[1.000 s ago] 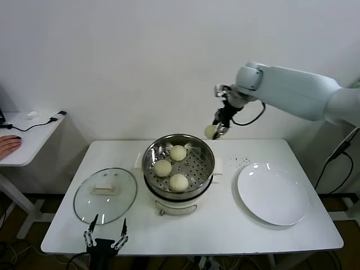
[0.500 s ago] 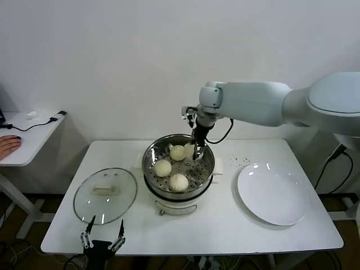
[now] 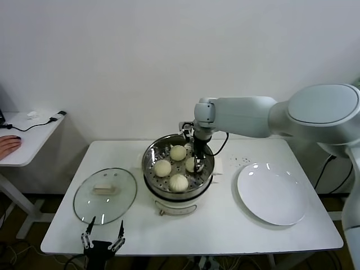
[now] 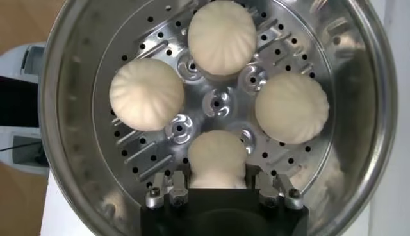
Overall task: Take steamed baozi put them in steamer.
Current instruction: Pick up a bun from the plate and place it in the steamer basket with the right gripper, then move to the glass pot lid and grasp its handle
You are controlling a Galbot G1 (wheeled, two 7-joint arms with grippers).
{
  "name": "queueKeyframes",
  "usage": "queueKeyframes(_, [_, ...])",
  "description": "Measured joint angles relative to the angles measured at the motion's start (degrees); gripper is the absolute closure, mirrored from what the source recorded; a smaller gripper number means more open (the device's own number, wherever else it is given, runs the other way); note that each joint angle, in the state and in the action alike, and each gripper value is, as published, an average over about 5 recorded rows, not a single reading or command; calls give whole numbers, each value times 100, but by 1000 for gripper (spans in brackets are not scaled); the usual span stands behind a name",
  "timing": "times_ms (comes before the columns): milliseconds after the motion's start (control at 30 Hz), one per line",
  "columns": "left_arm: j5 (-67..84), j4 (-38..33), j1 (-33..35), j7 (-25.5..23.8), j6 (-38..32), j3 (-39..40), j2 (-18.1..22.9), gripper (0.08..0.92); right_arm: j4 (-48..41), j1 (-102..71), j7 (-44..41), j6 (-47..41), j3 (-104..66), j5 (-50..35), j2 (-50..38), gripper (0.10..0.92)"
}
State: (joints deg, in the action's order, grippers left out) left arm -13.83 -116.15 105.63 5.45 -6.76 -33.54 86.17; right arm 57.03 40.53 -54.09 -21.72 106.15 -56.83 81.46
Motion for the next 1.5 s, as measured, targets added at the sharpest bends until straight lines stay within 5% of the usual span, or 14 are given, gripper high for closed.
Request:
queueKeyframes(367, [-17,8,-3,0,10,14,-17,177,27,28,-37,6,-17,8,-73,209])
queueKeyframes(967, [6,-12,26,20,-47,-67,-83,177,790,658,110,570,-612,-90,-1253,203])
queueKeyframes(1500, [-27,-250,80,-96,-23,-239,56,177,2537,-1812,2602,2294,-3596,231,-4106,203])
